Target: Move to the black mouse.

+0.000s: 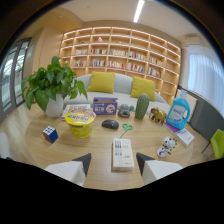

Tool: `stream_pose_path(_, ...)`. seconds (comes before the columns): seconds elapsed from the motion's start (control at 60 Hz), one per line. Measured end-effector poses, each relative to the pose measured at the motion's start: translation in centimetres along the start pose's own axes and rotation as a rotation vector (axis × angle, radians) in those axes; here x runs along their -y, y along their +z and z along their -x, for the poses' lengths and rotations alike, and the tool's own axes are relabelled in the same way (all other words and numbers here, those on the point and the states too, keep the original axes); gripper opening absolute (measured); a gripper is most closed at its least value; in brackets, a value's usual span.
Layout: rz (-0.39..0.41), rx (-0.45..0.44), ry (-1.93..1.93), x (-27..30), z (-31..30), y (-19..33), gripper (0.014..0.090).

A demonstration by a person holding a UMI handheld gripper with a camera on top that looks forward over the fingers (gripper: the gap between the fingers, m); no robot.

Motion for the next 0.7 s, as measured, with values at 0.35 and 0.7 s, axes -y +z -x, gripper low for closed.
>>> stream_pose_path(0.35, -0.001, 0.000, 0.001, 2.8, -0.6, 2.1, 0.0860)
stream_pose_path(0.7, 0.025, 0.025, -0.002, 7.0, -1.4, 13.4, 0.0860)
